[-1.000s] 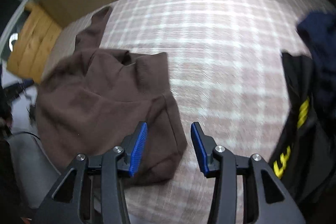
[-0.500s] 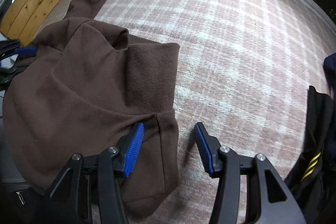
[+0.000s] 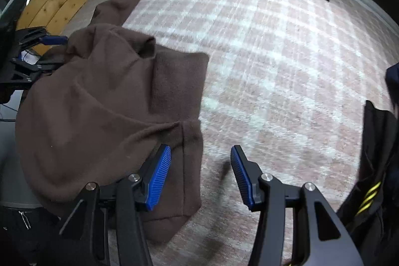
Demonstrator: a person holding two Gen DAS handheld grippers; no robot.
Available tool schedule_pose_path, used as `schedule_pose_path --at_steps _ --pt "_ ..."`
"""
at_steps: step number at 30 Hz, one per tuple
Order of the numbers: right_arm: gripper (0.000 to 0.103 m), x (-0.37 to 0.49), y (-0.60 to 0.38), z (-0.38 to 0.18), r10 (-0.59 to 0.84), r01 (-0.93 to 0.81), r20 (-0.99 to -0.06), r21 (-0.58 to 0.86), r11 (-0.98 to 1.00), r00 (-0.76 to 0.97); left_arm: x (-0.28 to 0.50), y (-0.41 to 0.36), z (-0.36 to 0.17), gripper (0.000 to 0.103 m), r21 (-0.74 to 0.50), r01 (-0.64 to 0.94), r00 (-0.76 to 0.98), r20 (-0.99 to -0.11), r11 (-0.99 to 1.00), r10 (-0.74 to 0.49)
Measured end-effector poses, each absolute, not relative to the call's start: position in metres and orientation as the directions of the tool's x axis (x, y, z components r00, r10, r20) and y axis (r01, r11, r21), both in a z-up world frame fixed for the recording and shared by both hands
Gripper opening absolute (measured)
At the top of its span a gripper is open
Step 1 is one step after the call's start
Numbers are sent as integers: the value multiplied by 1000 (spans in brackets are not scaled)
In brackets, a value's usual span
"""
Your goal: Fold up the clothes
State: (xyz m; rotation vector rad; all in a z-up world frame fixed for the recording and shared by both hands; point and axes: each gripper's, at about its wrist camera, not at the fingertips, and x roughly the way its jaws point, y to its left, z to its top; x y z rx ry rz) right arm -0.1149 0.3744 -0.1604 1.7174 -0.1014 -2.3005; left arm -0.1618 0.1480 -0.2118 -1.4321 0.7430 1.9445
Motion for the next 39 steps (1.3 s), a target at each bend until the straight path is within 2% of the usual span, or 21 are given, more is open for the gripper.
schedule_pose_path --at_steps 1,3,5,8,15,18,20,21,22,23,25,27,29,34,36,38,39 --pt "49 -114 372 -162 -262 183 -930 219 -958 -259 -162 150 -215 8 80 -748 -224 -965 -658 138" --pt "47 -111 367 -164 -278 206 -927 229 -951 -252 -161 151 -214 5 61 -744 -217 -964 -665 154" --pt "12 -108 363 -161 -289 208 -922 240 -948 -256 -160 143 -200 5 17 -726 -217 -954 -687 206" --pt "8 -104 365 -150 -296 185 -907 249 -951 -300 -156 120 -163 4 -52 -686 -249 -921 -726 301" --pt "6 -76 379 -71 -349 151 -789 318 -936 -505 -123 70 -53 4 -72 -615 -430 -804 -785 411" --pt "6 -65 373 -39 -363 170 -753 324 -931 -550 -112 54 -31 4 -74 -618 -467 -767 -783 441" --pt "6 -61 361 -37 -429 213 -755 373 -903 -496 -108 36 -33 4 -95 -606 -467 -761 -789 451" --pt "7 -59 355 -42 -388 210 -783 326 -922 -486 -105 28 -34 4 -106 -601 -467 -758 -792 456" --pt "16 -58 349 -47 -346 208 -809 278 -938 -475 -105 18 -47 4 -98 -575 -463 -780 -812 422" --pt "31 -56 343 -53 -300 205 -833 229 -952 -465 -109 7 -69 4 -84 -534 -448 -816 -842 365" --pt "42 -54 337 -68 -189 183 -876 117 -976 -444 -118 -10 -107 4 -101 -468 -396 -864 -878 311" --pt "43 -52 334 -80 -218 224 -886 134 -965 -410 -123 -21 -139 4 -131 -434 -350 -887 -891 301" --pt "50 -57 326 -92 -218 259 -897 121 -958 -385 -124 -23 -153 4 -157 -423 -338 -887 -892 316" --pt "50 -90 308 -107 -170 294 -912 58 -954 -372 -128 -17 -162 4 -169 -420 -335 -885 -892 325" --pt "54 -105 309 -110 -168 299 -913 54 -953 -373 -129 -15 -162 4 -168 -421 -337 -883 -891 326" --pt "65 -121 305 -117 -198 315 -907 77 -946 -373 -127 -16 -160 4 -172 -421 -338 -881 -891 330" --pt "65 -126 303 -123 -202 319 -910 82 -944 -363 -127 -16 -160 4 -172 -418 -340 -881 -892 329"
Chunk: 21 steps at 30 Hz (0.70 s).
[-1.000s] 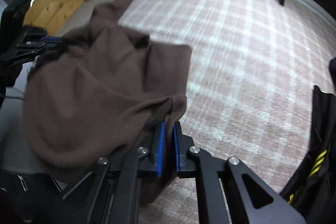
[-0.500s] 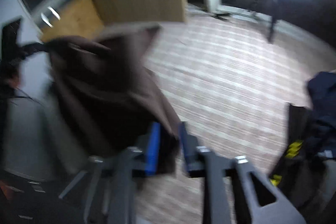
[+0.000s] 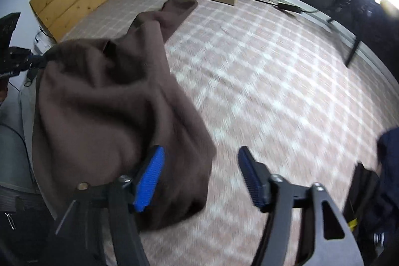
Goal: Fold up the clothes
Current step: 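Lift the brown fleece off the rug with both grippers, holding it up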
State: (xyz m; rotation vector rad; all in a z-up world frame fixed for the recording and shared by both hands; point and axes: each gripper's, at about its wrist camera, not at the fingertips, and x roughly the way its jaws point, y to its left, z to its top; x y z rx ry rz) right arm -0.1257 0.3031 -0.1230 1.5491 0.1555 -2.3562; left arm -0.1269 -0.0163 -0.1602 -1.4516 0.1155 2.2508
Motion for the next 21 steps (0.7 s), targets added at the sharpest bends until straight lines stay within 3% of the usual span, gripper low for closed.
schedule_pose_path --at_steps 2,3,4,5,7,10,16,21 --pt "62 -142 305 -139 -219 317 -919 110 -942 -329 -126 -18 -158 4 -179 -406 -349 -876 -896 334" --pt "52 -146 301 -144 -231 307 -919 130 -943 -319 -126 -19 -155 4 -189 -399 -358 -869 -897 342" --pt "12 -142 303 -138 -244 288 -912 150 -946 -328 -127 -21 -153 4 -199 -391 -366 -862 -899 350" --pt "7 -138 304 -132 -257 269 -905 169 -948 -338 -126 -22 -147 4 -219 -383 -379 -849 -898 368" --pt "7 -129 309 -112 -270 241 -881 186 -953 -389 -127 -26 -125 4 -250 -379 -423 -809 -891 407" --pt "6 -112 324 -30 -291 220 -790 202 -954 -539 -126 -23 -66 4 -211 -406 -525 -742 -889 416" --pt "6 -56 323 165 -217 248 -536 15 -969 -816 -100 -24 96 4 -54 -458 -747 -517 -887 417" --pt "6 1 317 276 -159 205 -333 -109 -973 -929 -56 -22 204 4 64 -463 -840 -348 -884 415"
